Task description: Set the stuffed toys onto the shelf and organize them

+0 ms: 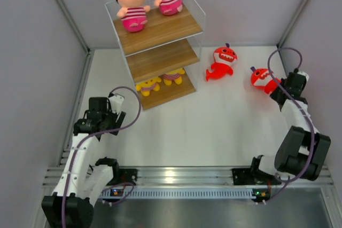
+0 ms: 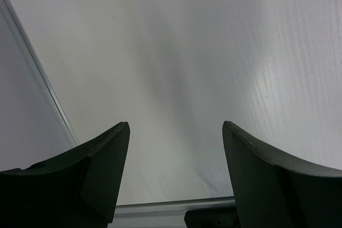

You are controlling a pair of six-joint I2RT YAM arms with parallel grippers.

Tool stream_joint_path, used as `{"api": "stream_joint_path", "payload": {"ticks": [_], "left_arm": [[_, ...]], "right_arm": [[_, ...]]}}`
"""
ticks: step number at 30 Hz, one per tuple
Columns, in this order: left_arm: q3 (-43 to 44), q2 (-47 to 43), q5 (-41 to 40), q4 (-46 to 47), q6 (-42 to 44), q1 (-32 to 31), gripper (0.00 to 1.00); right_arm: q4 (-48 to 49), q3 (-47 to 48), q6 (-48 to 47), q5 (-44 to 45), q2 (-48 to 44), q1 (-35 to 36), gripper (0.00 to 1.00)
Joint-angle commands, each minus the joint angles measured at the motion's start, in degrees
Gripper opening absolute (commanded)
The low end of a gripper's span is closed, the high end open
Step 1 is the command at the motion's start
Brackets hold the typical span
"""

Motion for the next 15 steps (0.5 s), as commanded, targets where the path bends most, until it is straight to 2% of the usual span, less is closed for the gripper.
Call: {"api": "stream_joint_path", "payload": {"ticks": [1,2,5,7,10,11,15], "left_arm": [[1.6,-0.9,1.5,2.2,-0.6,0.3,0.76],[1.6,-0.9,1.5,2.3,-0.6,0.3,0.76],[1.9,-1.3,1.7,2.2,-0.7,0.3,0.76],[1.8,-2.1,2.1,2.2,-0.7,0.3,0.76],[1.5,-3.6,2.3,2.1,-0.6,0.3,0.76],[1.4,-4.0,2.1,2.0,-0.6,0.3,0.77],[1.2,-6.4,1.9,1.4,-0.5,0.3,0.77]], "right_arm": [[-1.4,0.3,-0.6,4.3,-11.4,5.2,0.0],[-2.9,-0.1,-0.6,7.4,-16.1,8.8,0.0],[-5.6,-0.3,0.4,8.7,-23.8,14.4,0.0],[-10.2,1.2,0.5,9.2,-26.5,16.6,0.0],[-16.7,4.0,-0.4,12.8,-30.4,22.7,0.0],[-18.2,4.8,-0.6,13.9,-32.0,26.7,0.0],[-26.5,10.6,-0.4,14.8,-33.8,34.2,0.0]]}}
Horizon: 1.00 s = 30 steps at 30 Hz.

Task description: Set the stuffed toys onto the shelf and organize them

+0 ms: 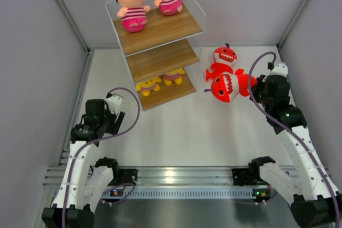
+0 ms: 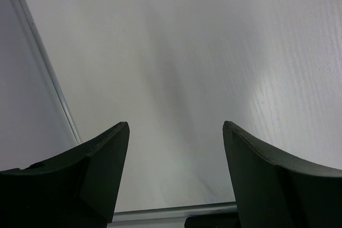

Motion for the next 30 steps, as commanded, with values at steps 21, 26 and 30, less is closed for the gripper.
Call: {"api": "stream_joint_path", "payload": {"ticks": [21,26,30], "left_arm": [[1.0,-4.1,0.8,1.4,-0.8,0.6,0.77],[0.6,-4.1,1.7,1.4,-0.5,0.6,0.77],[0.7,-4.2,1.9,1.5,-0.4,0.6,0.77]], "right_arm": [[7.4,22.1,14.0,13.8,16.1,35.5,0.0],[17.9,21.3,18.4,15.4,19.9,35.6,0.0],[23.1,21.3,24.5,16.7,23.9,36.2,0.0]]}}
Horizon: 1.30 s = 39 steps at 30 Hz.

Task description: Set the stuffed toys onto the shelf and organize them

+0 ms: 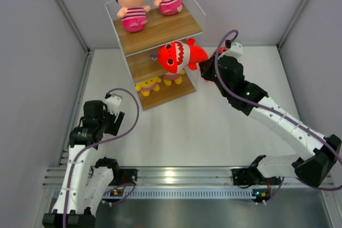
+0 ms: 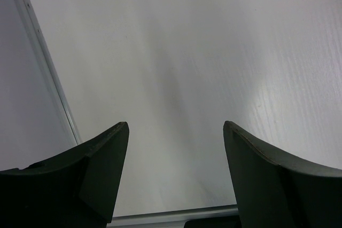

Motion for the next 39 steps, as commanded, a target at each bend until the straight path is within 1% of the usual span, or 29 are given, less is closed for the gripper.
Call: {"api": "stream_joint_path", "payload": {"ticks": [1,2,6,10,11,12,15,16,19,21,23,27,28,30,34,35,36,37,39], "left_arm": [[0.7,-0.9,0.9,1.4,-0.5,0.3,0.77],[0.6,-1.0,0.9,1.5,-0.6,0.3,0.77],[0.5,-1.4,0.9,1.5,-0.5,0.3,0.77],[0.4,-1.6,0.9,1.5,-0.2,0.3,0.77],[0.4,-1.8,0.9,1.5,-0.3,0.3,0.77],[0.4,-1.7,0.9,1.4,-0.3,0.3,0.77],[0.4,-1.8,0.9,1.4,-0.3,0.2,0.77],[0.4,-1.8,0.9,1.5,-0.1,0.2,0.77],[0.4,-1.8,0.9,1.5,-0.2,0.2,0.77],[0.5,-1.8,0.9,1.5,-0.3,0.2,0.77],[0.4,-1.8,0.9,1.5,-0.2,0.2,0.77],[0.1,-1.9,0.9,1.6,-0.2,0.2,0.77],[0.1,-1.9,0.9,1.5,-0.3,0.2,0.77],[0.2,-1.8,0.9,1.5,-0.1,0.2,0.77],[0.3,-1.8,0.9,1.5,-0.2,0.2,0.77],[0.4,-1.7,0.9,1.5,-0.1,0.2,0.77],[0.3,-1.7,0.9,1.4,-0.1,0.2,0.77],[0.2,-1.8,0.9,1.5,-0.1,0.2,0.77],[0.2,-1.7,0.9,1.4,-0.1,0.2,0.77]], "right_arm": [[11.6,0.8,7.1,3.4,3.2,2.3,0.0],[12.3,1.1,8.6,5.5,5.4,2.8,0.03],[14.0,3.4,13.0,8.0,10.5,4.2,0.04],[13.9,5.9,16.0,13.5,14.9,5.6,0.07],[13.9,6.4,16.7,14.3,15.2,5.8,0.13],[14.1,6.6,17.4,14.9,15.6,6.1,0.16],[14.7,6.9,19.9,16.8,16.5,6.6,0.18],[15.1,7.6,20.3,17.8,17.3,6.8,0.22],[15.1,9.0,20.5,18.1,19.6,7.3,0.27],[15.5,10.4,20.4,18.0,20.5,7.5,0.33],[17.8,10.9,18.2,17.3,21.3,8.3,0.39],[19.7,10.5,15.8,17.3,21.5,9.6,0.4],[20.4,10.2,15.6,16.7,21.5,9.7,0.4],[22.6,8.5,15.9,16.4,21.5,9.8,0.33],[23.1,8.1,17.7,16.7,22.0,9.7,0.2],[23.2,8.0,18.2,17.2,22.1,9.7,0.12],[23.3,8.1,18.6,17.9,22.1,9.7,0.08],[23.5,8.1,18.9,19.2,22.1,9.8,0.0],[23.6,7.8,19.9,21.0,22.1,9.9,0.0]]}}
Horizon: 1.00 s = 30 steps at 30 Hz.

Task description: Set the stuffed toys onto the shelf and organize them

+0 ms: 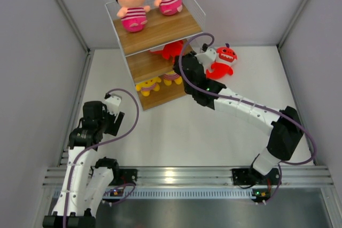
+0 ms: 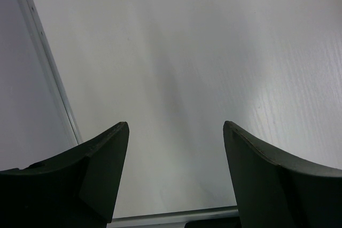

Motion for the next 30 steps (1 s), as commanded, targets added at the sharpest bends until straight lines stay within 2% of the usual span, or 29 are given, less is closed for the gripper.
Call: {"api": "stream_joint_path", "payload": {"ticks": [1,8,18,22,23,24,25,28,30], "left_arm": [[0.2,-0.4,0.6,1.5,-0.1,0.2,0.77],[0.5,0.3,0.6,1.4,0.2,0.2,0.77],[1.0,1.3,0.5,1.4,0.0,0.2,0.77],[1.0,1.3,0.4,1.4,-0.1,0.3,0.77],[1.0,1.4,0.2,1.5,-0.1,0.2,0.77],[0.9,1.4,0.1,1.5,-0.1,0.3,0.77],[0.8,1.3,0.1,1.5,0.0,0.3,0.77],[0.7,1.4,0.2,1.5,0.0,0.3,0.77],[0.8,1.6,0.3,1.5,0.0,0.3,0.77]], "right_arm": [[4.9,-0.9,3.6,5.5,0.0,0.9,0.0],[5.7,-4.0,6.5,15.3,-2.6,2.5,0.0],[5.8,-4.5,9.5,17.5,-1.3,3.6,0.0],[6.5,-1.9,7.3,16.6,1.3,4.4,0.0],[6.9,-1.5,6.5,16.2,1.5,4.4,0.02],[7.3,-1.4,5.5,15.9,1.6,4.6,0.08],[8.5,-1.6,4.0,15.8,1.5,4.7,0.22],[10.2,-2.3,-0.5,14.1,0.3,5.0,0.39],[10.8,-2.8,-2.7,12.9,-1.5,5.2,0.47]]}}
